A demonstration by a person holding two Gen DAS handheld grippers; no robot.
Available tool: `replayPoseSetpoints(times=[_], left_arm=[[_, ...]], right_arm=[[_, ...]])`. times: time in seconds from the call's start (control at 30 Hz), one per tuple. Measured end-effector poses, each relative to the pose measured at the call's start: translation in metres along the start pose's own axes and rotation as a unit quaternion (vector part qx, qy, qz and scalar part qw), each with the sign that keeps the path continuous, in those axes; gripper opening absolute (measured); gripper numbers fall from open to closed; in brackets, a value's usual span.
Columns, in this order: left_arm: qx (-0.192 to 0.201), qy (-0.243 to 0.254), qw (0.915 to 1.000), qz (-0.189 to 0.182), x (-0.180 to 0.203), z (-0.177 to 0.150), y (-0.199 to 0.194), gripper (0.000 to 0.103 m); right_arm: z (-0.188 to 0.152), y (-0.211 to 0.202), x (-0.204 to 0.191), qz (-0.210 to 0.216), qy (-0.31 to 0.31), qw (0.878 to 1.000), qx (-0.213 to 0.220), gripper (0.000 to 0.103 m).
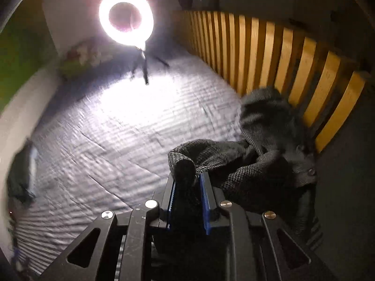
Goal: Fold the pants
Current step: 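Lift the jacket with the right tool and drag it onto the bed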
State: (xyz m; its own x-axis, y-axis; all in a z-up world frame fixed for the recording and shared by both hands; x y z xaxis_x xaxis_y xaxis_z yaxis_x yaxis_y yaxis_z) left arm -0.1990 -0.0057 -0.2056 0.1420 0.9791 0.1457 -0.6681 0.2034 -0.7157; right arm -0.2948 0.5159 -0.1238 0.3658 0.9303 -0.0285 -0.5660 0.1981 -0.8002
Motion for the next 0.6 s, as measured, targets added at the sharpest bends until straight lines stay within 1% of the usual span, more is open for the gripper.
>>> replayPoseSetpoints(times=[0.1,0.13,0.2,0.27,0.3,0.37,0.4,0.43,0.47,0.53,0.57,0.6], left_arm=[[0.006,-0.005,1.0000,0.001,-0.006,0.003,-0.004,0.103],[0.008,-0.007,0.9999,0.001,-0.008,0.004,-0.006,0.103],[0.014,-0.012,0.9998,0.001,-0.013,0.006,-0.010,0.103],[0.019,-0.017,0.9997,0.002,-0.018,0.008,-0.014,0.103],[0.021,-0.018,0.9996,0.002,-0.020,0.009,-0.017,0.103],[0.028,-0.021,0.9994,0.003,-0.025,0.011,-0.023,0.103],[0.031,-0.024,0.9992,0.005,-0.028,0.012,-0.025,0.103],[0.033,-0.027,0.9991,0.007,-0.032,0.013,-0.028,0.103],[0.034,-0.031,0.9989,0.008,-0.035,0.013,-0.030,0.103],[0.034,-0.036,0.9987,0.010,-0.041,0.013,-0.033,0.103],[0.034,-0.037,0.9987,0.012,-0.044,0.012,-0.035,0.103],[0.032,-0.036,0.9987,0.014,-0.046,0.010,-0.036,0.103]], right_arm=[[0.019,-0.036,-0.019,0.017,-0.002,0.999,0.035,0.015],[0.024,-0.050,-0.028,0.031,-0.002,0.999,0.044,0.015],[0.026,-0.066,-0.048,0.053,-0.007,0.997,0.051,0.014],[0.026,-0.086,-0.077,0.069,-0.028,0.995,0.063,0.014],[0.024,-0.090,-0.091,0.077,-0.035,0.994,0.066,0.010],[0.016,-0.106,-0.132,0.133,-0.052,0.988,0.062,0.000],[0.012,-0.116,-0.154,0.155,-0.063,0.984,0.069,0.000],[0.008,-0.124,-0.175,0.155,-0.078,0.982,0.077,0.000],[-0.001,-0.131,-0.208,0.163,-0.105,0.977,0.084,0.000],[-0.022,-0.126,-0.251,0.179,-0.139,0.972,0.066,0.000],[-0.039,-0.113,-0.275,0.181,-0.153,0.970,0.044,0.000],[-0.052,-0.103,-0.291,0.182,-0.166,0.969,0.031,0.000]])
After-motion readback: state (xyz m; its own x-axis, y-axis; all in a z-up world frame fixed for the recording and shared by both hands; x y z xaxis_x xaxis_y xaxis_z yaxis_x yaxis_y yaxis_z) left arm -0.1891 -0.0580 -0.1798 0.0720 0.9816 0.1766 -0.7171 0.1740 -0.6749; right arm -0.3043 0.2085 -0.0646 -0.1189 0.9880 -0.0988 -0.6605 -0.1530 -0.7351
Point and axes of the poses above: each gripper's, at about its wrist camera, not at the fingertips, and y roughly the way its jaws point, x to its right, z to its top, the point moved 10 cm from there along y, roughly the way its jaws point, and after that the axes turned 9 degrees about -z, right-handed, at the moved point
